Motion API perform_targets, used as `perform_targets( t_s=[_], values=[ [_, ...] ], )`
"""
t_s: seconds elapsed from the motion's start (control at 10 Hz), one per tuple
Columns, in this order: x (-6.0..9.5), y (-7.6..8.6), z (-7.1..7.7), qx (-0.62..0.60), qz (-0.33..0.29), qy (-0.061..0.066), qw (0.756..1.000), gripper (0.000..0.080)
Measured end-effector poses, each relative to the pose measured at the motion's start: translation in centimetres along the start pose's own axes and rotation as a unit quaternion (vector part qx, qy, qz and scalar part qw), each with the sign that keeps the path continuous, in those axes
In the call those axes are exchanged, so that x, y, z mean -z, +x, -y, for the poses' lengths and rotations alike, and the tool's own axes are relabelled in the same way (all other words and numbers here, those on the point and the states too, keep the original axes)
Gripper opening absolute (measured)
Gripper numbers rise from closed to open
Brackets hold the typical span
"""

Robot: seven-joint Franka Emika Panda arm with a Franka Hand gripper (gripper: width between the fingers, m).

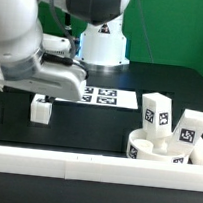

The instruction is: Assemble stool

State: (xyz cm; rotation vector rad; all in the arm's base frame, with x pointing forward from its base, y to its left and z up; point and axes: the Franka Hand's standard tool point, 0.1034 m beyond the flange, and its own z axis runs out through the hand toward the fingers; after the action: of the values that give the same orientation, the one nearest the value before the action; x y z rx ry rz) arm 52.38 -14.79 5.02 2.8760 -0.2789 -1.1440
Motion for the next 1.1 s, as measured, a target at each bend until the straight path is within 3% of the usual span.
perform_targets(
  t_s=[0.2,0.4,0.9,1.1],
  values=[
    [-0.6,-0.4,0.8,-0.004,0.01,0.006,1.0,0.0648],
    [-1.4,-1.0,1.5,-0.025,0.025,0.029,0.999,0.0648],
    [-1.6,-0.9,1.3,-0.02,0.024,0.028,0.999,0.0648],
    [-2.2,-1.8,2.8,0.045,0.027,0.042,0.998,0.0648]
  ],
)
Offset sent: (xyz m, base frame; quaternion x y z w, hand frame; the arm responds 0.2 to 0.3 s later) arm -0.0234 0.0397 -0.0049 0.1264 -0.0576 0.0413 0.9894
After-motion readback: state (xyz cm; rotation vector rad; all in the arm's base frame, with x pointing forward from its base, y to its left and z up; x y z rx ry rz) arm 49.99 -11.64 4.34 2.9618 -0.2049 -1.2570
